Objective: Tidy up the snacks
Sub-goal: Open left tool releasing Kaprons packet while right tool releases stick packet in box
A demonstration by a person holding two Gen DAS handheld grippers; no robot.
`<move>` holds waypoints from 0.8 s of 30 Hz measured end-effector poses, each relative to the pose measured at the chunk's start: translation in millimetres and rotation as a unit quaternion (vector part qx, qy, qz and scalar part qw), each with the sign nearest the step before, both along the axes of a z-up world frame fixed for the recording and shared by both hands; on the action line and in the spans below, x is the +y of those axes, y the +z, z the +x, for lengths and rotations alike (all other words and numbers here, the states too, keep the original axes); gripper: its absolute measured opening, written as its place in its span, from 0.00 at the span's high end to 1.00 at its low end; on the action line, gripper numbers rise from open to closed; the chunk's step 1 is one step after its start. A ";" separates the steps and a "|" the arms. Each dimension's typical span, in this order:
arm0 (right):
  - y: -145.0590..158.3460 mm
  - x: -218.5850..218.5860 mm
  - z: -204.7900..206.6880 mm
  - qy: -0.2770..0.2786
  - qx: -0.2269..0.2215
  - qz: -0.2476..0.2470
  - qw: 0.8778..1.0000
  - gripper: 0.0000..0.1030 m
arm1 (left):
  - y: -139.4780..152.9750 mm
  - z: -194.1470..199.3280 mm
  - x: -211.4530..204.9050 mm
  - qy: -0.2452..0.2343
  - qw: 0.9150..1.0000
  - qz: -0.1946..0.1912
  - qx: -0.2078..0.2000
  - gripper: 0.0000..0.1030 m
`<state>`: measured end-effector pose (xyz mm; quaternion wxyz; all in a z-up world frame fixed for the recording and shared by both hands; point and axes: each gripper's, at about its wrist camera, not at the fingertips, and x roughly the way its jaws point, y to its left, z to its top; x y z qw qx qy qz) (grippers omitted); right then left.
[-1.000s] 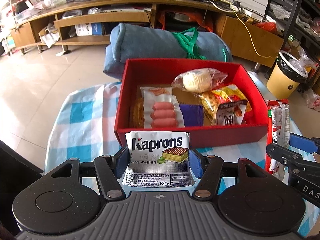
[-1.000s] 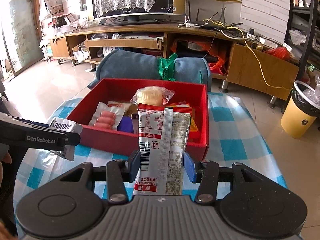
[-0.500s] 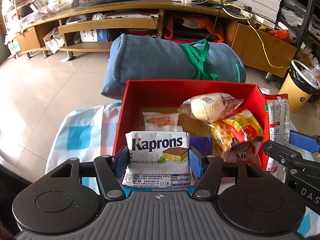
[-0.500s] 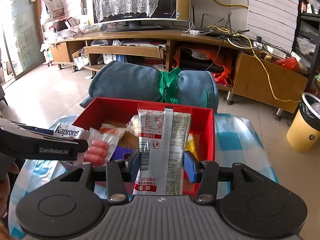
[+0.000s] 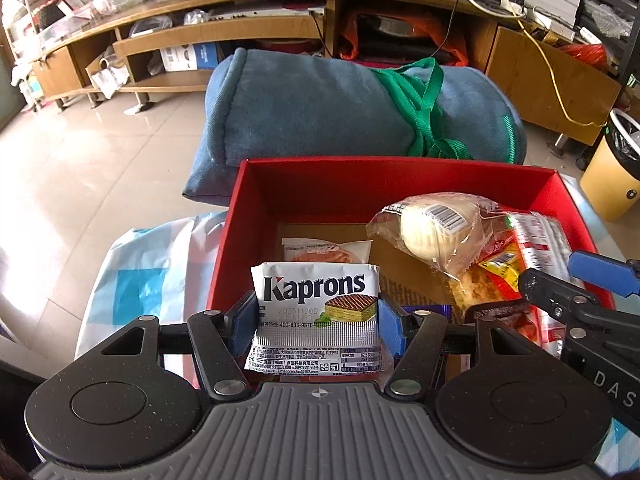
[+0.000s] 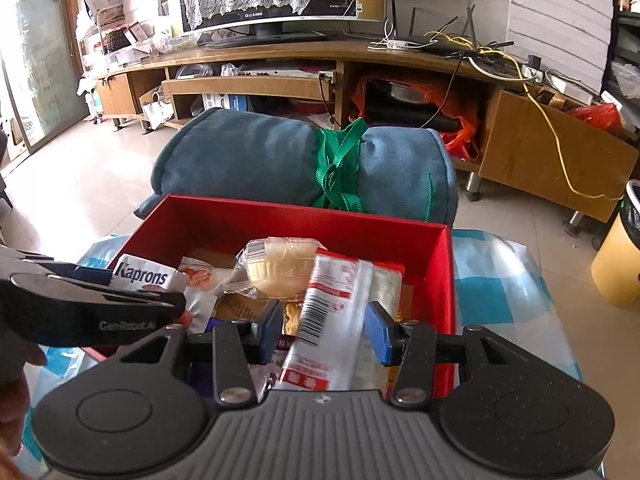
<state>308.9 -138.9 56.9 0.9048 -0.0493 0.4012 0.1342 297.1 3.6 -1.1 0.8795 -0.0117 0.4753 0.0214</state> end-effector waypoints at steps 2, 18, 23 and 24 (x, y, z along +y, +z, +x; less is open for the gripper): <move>-1.9 0.6 2.9 0.001 0.001 0.002 1.000 0.60 | -4.2 2.7 -0.6 0.002 1.000 0.001 0.006 0.33; 4.9 -4.6 13.1 -0.016 0.003 0.032 0.999 0.58 | -1.8 8.9 -2.2 0.006 1.000 -0.002 0.006 0.23; 8.7 -7.1 10.1 -0.025 0.002 0.032 0.999 0.56 | 2.7 5.8 2.2 0.012 1.000 -0.001 0.004 0.20; 9.2 -7.7 9.3 -0.028 0.001 0.032 0.999 0.56 | 3.4 5.1 3.0 0.013 1.000 -0.001 0.003 0.20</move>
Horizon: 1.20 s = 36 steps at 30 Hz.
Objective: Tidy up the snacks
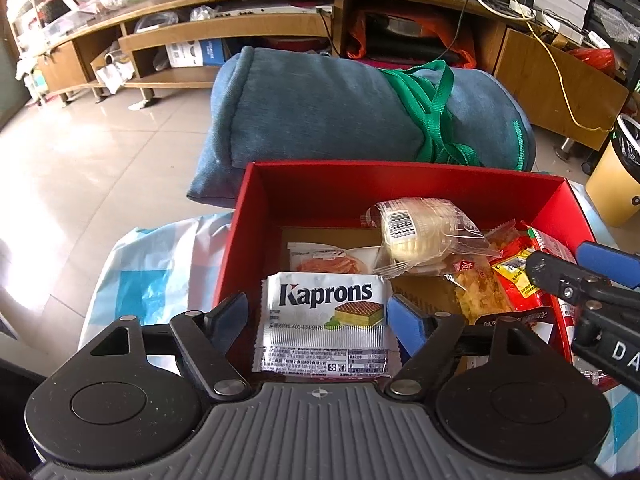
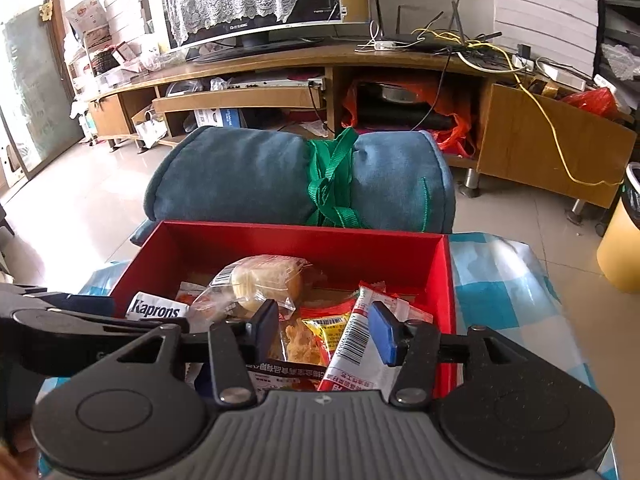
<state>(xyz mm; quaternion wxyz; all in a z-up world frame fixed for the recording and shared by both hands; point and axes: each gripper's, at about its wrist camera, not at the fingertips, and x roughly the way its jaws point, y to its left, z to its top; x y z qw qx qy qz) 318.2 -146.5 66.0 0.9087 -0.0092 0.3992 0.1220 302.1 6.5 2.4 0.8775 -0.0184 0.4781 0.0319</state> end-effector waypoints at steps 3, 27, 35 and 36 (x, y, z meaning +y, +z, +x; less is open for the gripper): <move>-0.2 0.6 -2.8 -0.005 0.006 -0.004 1.000 0.56 | 2.9 -3.4 1.4 0.001 1.000 0.004 -0.002 0.20; 8.7 -0.2 -80.2 -0.012 0.035 0.004 0.999 0.50 | 22.0 -80.6 4.9 -0.020 0.999 -0.022 -0.023 0.15; 13.0 -0.6 -111.6 -0.011 0.037 0.016 0.999 0.50 | 24.8 -106.3 3.3 -0.029 0.999 -0.029 -0.029 0.15; 14.2 -0.9 -115.6 -0.012 0.035 0.016 0.999 0.50 | 25.4 -109.3 2.6 -0.030 0.999 -0.028 -0.030 0.14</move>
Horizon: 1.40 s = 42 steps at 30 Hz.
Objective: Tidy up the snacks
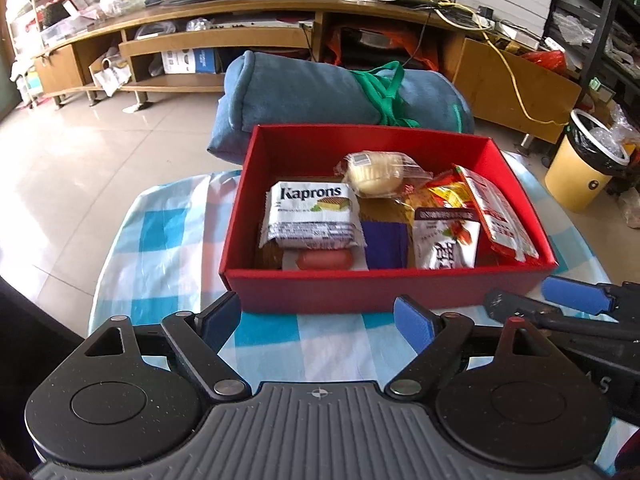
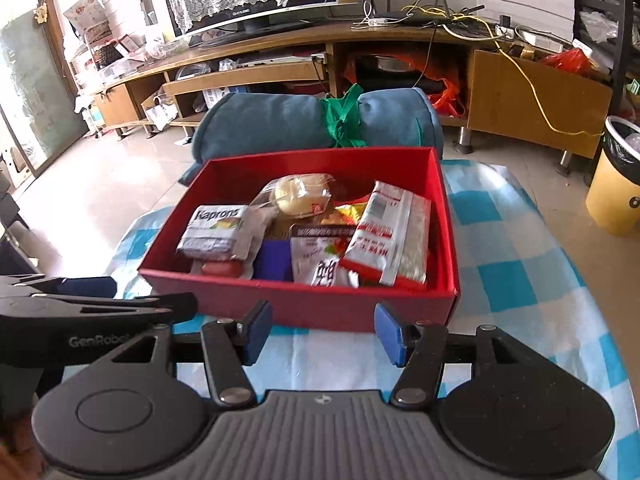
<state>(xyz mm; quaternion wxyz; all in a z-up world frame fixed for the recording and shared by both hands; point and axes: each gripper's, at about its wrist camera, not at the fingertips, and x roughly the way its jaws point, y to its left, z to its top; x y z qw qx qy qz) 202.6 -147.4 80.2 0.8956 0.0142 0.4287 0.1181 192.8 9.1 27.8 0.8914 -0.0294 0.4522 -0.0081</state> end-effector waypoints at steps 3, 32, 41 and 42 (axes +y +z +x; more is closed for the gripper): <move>3.6 -2.3 -8.7 -0.003 -0.001 0.010 1.000 0.50 | 1.5 -8.4 -1.2 -0.004 1.000 0.001 -0.004 0.14; 19.3 -12.6 -73.1 0.006 -0.017 0.039 0.999 0.49 | 17.5 -84.1 -7.2 -0.005 0.997 0.014 -0.070 0.11; 19.8 -17.0 -78.1 0.003 -0.017 0.037 0.999 0.49 | 18.5 -95.8 -3.8 -0.002 0.997 0.019 -0.070 0.11; 19.7 -17.5 -78.7 0.003 -0.017 0.037 0.999 0.49 | 18.9 -97.2 -3.4 -0.001 0.997 0.019 -0.070 0.11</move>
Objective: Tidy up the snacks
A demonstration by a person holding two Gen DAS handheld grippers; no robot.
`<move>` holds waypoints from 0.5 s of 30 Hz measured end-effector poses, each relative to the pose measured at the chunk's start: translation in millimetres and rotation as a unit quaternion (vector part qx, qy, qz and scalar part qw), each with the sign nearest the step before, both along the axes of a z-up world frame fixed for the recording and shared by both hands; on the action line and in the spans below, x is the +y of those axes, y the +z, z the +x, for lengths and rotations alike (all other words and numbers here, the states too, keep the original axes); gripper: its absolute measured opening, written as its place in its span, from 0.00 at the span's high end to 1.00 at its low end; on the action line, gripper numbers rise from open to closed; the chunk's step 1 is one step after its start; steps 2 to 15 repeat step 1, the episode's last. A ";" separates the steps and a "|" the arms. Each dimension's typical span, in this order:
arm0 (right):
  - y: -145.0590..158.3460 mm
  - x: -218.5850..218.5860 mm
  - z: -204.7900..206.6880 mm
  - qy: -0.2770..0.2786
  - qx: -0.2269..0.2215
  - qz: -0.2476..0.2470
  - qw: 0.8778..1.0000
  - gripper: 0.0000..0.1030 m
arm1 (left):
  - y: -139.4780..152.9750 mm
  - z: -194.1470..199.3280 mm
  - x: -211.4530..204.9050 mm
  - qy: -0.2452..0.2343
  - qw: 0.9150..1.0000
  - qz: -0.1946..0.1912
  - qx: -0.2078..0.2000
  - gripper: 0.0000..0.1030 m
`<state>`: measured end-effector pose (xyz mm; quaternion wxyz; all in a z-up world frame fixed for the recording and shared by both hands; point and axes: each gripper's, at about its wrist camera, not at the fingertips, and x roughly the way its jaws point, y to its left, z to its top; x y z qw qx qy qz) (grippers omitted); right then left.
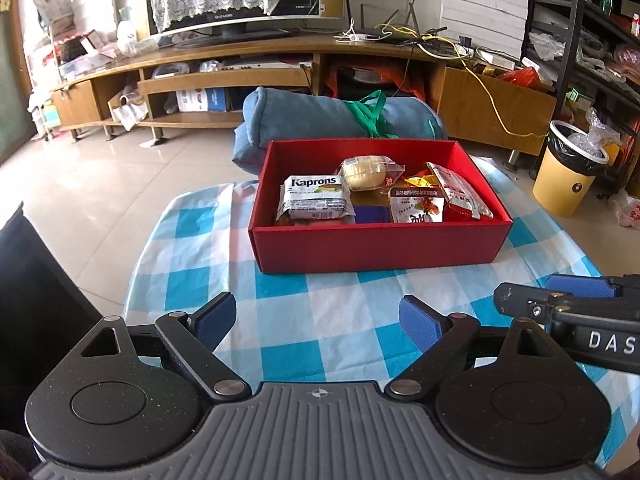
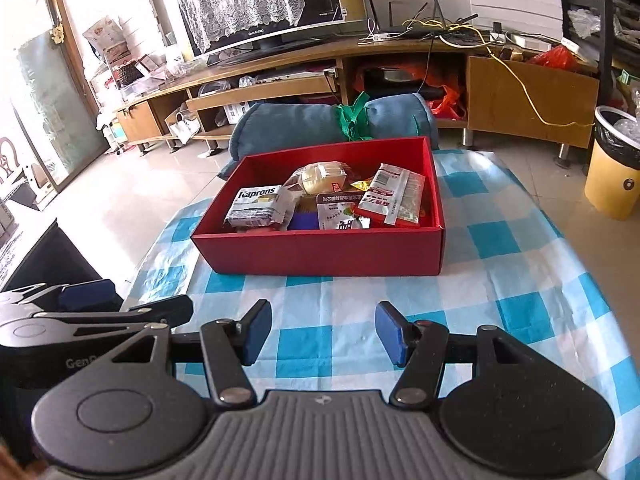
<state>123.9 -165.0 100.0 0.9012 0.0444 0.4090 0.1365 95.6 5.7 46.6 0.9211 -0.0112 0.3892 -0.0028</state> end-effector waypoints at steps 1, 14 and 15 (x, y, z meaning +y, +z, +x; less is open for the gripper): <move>0.0 0.0 0.0 0.000 0.000 0.000 1.000 0.49 | 0.6 -1.5 0.3 -0.001 1.000 -0.001 0.000 0.11; 0.0 0.0 0.0 0.000 0.000 0.000 1.000 0.49 | 0.6 -1.5 0.3 -0.001 1.000 -0.001 0.000 0.11; 0.0 0.0 0.0 0.000 0.000 0.000 1.000 0.49 | 0.6 -1.5 0.3 -0.001 1.000 -0.001 0.000 0.11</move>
